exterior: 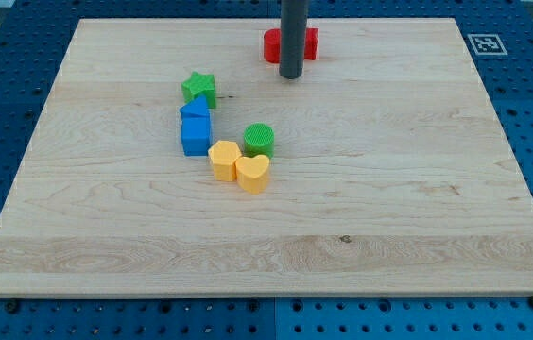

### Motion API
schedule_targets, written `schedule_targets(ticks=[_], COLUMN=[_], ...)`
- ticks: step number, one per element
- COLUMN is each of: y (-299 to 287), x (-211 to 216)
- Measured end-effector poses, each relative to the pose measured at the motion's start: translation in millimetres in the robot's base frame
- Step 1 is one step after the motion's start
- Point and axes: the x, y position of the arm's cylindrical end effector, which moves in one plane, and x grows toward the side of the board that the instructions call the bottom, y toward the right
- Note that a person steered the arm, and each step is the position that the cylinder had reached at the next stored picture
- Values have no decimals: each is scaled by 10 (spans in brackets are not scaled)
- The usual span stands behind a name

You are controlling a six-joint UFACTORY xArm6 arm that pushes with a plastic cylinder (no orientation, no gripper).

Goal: Slightly adjust the red blocks up

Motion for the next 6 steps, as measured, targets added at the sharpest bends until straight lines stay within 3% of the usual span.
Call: schedule_targets(ticks=[6], y=[-22], x=[763])
